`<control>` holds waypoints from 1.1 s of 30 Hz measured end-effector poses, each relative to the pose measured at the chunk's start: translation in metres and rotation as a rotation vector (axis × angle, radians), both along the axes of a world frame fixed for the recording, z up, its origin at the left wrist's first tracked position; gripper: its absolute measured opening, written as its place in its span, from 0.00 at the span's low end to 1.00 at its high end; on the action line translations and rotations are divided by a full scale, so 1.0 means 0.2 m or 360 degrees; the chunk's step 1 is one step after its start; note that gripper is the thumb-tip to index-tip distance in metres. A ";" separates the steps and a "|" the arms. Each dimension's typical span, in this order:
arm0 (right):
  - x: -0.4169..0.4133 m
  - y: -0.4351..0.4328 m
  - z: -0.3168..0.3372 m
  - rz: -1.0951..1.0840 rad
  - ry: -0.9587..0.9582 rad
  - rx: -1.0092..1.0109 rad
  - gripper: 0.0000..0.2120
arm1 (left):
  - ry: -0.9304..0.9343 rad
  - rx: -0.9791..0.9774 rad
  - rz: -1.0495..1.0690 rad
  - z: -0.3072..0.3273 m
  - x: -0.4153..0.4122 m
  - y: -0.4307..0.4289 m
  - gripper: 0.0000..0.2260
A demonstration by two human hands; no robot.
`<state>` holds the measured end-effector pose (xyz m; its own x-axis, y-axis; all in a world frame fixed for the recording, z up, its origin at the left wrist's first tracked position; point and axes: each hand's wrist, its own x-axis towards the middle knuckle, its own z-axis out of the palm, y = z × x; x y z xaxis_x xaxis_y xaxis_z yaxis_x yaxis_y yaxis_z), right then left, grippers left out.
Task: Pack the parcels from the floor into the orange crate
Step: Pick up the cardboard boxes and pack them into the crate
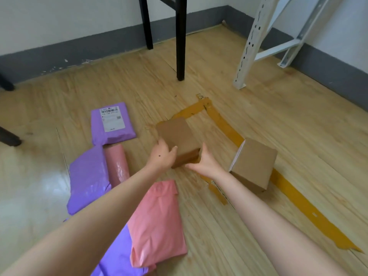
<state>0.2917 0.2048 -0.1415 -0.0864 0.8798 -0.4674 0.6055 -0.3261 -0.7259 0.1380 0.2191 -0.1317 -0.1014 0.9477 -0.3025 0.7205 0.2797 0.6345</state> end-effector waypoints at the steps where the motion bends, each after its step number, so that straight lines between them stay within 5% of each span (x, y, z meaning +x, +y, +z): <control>1: -0.02 0.00 -0.03 -0.0055 0.0086 0.0001 0.51 | -0.0052 -0.0003 0.0039 -0.01 0.02 0.01 0.27; 13: -0.23 -0.13 0.06 -0.0142 0.0499 0.0573 0.39 | -0.0884 -0.0112 0.0659 -0.02 -0.11 0.02 0.48; 18: -0.38 -0.16 0.23 0.0248 0.0407 0.0923 0.41 | -0.1368 -0.0095 0.0940 0.05 -0.24 0.01 0.39; 23: -0.55 -0.16 0.39 0.0441 0.0563 0.0996 0.38 | -0.1548 -0.0119 0.0987 0.21 -0.49 0.00 0.36; 27: -0.72 -0.14 0.53 0.0254 0.0900 0.1042 0.30 | -0.1656 -0.0258 0.0906 0.38 -0.75 -0.07 0.18; 30: -0.86 -0.11 0.66 0.0076 0.1028 0.1024 0.26 | -0.1876 -0.0303 0.0919 0.49 -1.02 -0.14 0.19; 33: -1.02 -0.10 0.78 -0.0021 0.0976 0.0677 0.28 | -0.2176 -0.0272 0.0811 0.61 -1.31 -0.23 0.24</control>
